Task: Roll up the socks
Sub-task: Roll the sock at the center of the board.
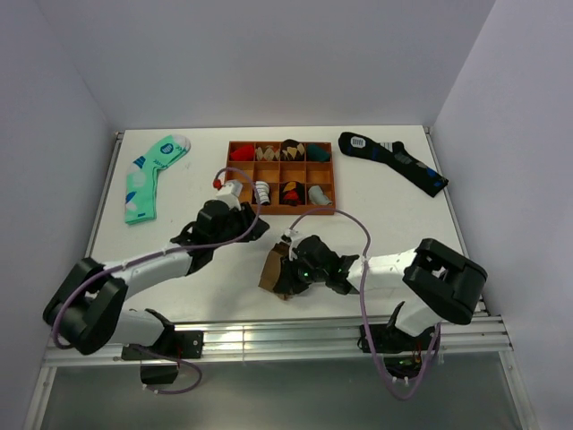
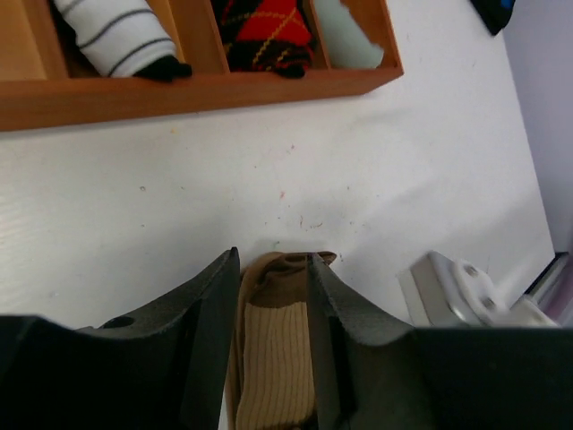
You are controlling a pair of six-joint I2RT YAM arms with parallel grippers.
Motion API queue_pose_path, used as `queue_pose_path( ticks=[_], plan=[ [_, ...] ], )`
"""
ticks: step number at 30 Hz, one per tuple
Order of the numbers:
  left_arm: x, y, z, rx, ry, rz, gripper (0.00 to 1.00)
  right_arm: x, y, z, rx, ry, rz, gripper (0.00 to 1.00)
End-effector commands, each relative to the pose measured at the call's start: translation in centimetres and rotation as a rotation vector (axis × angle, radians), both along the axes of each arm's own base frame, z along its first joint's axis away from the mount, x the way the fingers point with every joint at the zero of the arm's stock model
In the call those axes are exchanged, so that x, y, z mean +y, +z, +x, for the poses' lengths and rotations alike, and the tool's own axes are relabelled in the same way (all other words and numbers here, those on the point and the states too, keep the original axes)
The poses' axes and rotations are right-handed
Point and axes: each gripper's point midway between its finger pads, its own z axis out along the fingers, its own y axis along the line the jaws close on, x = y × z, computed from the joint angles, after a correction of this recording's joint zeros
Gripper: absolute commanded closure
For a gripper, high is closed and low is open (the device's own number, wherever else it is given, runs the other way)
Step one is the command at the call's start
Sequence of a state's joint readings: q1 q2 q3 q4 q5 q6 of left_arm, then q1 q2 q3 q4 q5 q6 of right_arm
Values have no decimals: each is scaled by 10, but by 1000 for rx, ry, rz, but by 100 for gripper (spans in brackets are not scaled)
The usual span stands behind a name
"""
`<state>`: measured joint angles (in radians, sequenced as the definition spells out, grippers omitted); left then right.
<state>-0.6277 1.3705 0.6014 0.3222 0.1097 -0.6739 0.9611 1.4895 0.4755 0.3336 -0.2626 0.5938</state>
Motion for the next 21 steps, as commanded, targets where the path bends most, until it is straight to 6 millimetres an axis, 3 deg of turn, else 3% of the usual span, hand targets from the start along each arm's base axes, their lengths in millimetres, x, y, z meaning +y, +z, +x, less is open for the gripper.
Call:
queue_pose_path(
  ticks=[1,3,4,5,11,15,16,21],
  plan=[
    [16,20,1,-74,89,-52,57,-11,-8,-11,159,30,-27,82],
    [19,32,-5,-100,102,-110,56,-11,-4,-7,210,30,-4,82],
    [24,21,-15,-83,95,-115,55,-11,-4,-7,236,30,1,82],
    [25,31,-17,-114,97,-151,54,-11,-3,-5,254,24,9,82],
    [37,18,-47,-94,92,-220,51,-10,2,7,410,-1,84,82],
    [36,20,-63,-109,87,-273,46,-10,8,14,495,-14,123,83],
    [36,15,-67,-97,89,-273,40,-11,10,17,523,-25,137,83],
    [29,-11,-81,27,169,-307,41,-8,27,28,578,-75,195,87]
  ],
)
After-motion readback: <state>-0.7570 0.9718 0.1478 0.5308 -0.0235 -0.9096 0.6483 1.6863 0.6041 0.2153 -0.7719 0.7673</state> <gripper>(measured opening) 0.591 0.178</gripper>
